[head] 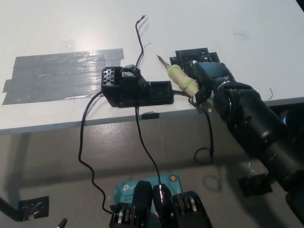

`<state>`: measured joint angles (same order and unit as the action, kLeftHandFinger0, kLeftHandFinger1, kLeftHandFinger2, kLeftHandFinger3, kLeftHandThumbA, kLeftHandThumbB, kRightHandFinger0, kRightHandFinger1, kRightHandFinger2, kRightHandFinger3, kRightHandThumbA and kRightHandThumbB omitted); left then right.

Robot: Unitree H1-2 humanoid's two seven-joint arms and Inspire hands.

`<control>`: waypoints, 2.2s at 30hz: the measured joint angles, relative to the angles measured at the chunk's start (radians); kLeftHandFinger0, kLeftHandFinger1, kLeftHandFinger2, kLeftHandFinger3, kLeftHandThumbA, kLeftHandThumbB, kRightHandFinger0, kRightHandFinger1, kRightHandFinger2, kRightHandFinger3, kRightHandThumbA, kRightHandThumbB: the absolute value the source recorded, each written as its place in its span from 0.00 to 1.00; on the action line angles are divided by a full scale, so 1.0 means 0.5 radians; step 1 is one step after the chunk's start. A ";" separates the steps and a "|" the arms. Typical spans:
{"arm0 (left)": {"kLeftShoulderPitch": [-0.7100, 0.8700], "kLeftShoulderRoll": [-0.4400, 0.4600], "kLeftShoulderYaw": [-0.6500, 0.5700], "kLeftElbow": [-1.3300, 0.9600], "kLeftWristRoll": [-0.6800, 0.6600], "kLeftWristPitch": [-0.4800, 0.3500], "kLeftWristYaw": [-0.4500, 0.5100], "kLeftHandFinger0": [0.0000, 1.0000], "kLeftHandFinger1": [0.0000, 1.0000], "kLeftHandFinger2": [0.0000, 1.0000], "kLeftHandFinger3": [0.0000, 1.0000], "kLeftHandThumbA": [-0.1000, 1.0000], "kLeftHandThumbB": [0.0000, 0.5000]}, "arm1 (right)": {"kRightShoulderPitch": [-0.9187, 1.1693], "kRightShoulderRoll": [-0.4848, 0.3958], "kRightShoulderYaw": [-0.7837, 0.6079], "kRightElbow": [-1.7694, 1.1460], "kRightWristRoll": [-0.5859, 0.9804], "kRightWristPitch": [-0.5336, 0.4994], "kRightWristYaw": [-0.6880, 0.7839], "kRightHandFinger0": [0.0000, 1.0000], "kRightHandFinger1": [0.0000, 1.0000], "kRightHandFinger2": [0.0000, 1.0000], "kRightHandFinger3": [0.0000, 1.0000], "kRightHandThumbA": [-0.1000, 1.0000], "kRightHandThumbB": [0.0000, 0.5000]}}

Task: The robot uses its right hand to grab and lift the soldering gun kept on the middle of the table and puts it in its base

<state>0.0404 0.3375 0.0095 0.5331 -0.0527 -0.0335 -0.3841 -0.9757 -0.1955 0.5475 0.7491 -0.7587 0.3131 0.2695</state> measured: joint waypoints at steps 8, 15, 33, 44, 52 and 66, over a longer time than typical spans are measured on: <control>0.006 0.000 -0.003 0.000 -0.011 0.005 -0.001 0.00 0.07 0.32 0.61 1.00 1.00 | -0.025 -0.005 0.054 -0.021 -0.039 0.147 0.082 0.00 0.28 0.63 0.89 0.00 0.00; 0.012 0.001 -0.009 0.002 -0.008 0.005 -0.001 0.00 0.00 0.32 0.59 1.00 1.00 | -0.024 -0.014 0.061 -0.069 -0.075 0.222 0.088 0.00 0.30 0.68 0.70 0.00 0.00; 0.023 0.010 -0.029 0.020 0.014 0.003 0.000 0.00 0.03 0.34 0.61 1.00 1.00 | -0.028 -0.081 0.154 -0.202 -0.174 0.207 0.074 0.00 0.20 0.61 0.29 0.00 0.00; 0.034 0.032 -0.027 0.022 0.020 0.001 0.004 0.00 0.00 0.30 0.60 1.00 1.00 | -0.189 -0.229 0.094 -0.393 -0.231 0.108 0.023 0.00 0.07 0.46 0.32 0.00 0.00; 0.035 0.034 -0.026 0.037 0.052 0.000 0.023 0.00 0.00 0.28 0.58 1.00 1.00 | -0.230 -0.231 -0.043 -0.452 -0.211 0.077 0.014 0.00 0.00 0.38 0.14 0.00 0.00; 0.032 0.038 -0.014 0.102 0.064 -0.006 0.021 0.00 0.01 0.32 0.61 1.00 1.00 | -0.153 -0.329 -0.109 -0.537 -0.158 -0.402 -0.229 0.00 0.00 0.27 0.01 0.00 0.40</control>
<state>0.0563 0.3564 0.0022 0.5838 -0.0208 -0.0366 -0.3737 -1.0522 -0.3599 0.4933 0.4806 -0.8379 0.1122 0.1549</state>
